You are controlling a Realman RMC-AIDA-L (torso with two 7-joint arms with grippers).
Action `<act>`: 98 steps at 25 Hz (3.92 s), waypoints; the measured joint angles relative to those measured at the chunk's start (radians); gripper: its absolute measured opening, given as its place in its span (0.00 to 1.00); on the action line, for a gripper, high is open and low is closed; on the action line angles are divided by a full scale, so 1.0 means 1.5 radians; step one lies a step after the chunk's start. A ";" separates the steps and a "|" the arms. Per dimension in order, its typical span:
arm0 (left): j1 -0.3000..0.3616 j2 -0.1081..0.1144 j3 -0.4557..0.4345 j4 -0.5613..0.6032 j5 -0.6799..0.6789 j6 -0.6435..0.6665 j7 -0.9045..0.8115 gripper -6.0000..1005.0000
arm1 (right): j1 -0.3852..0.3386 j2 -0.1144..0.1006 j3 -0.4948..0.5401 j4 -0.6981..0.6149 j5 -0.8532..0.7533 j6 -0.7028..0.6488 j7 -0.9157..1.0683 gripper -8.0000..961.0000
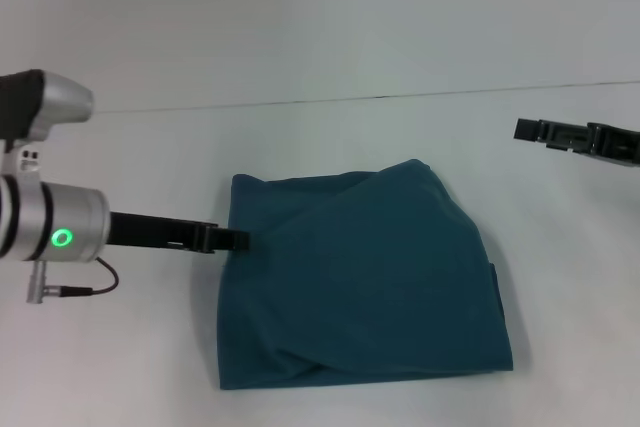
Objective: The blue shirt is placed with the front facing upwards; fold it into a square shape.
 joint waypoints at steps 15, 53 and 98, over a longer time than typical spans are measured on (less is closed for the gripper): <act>0.042 -0.030 -0.045 0.054 -0.071 0.073 0.062 0.61 | 0.040 -0.014 -0.065 0.041 -0.103 -0.089 0.076 0.93; 0.045 -0.037 -0.046 0.049 -0.072 0.063 0.088 0.64 | 0.039 0.013 -0.064 0.094 -0.111 -0.009 0.072 0.50; 0.040 -0.040 -0.044 0.041 -0.072 0.041 0.089 0.64 | -0.005 0.001 -0.033 0.068 -0.108 -0.012 0.054 0.11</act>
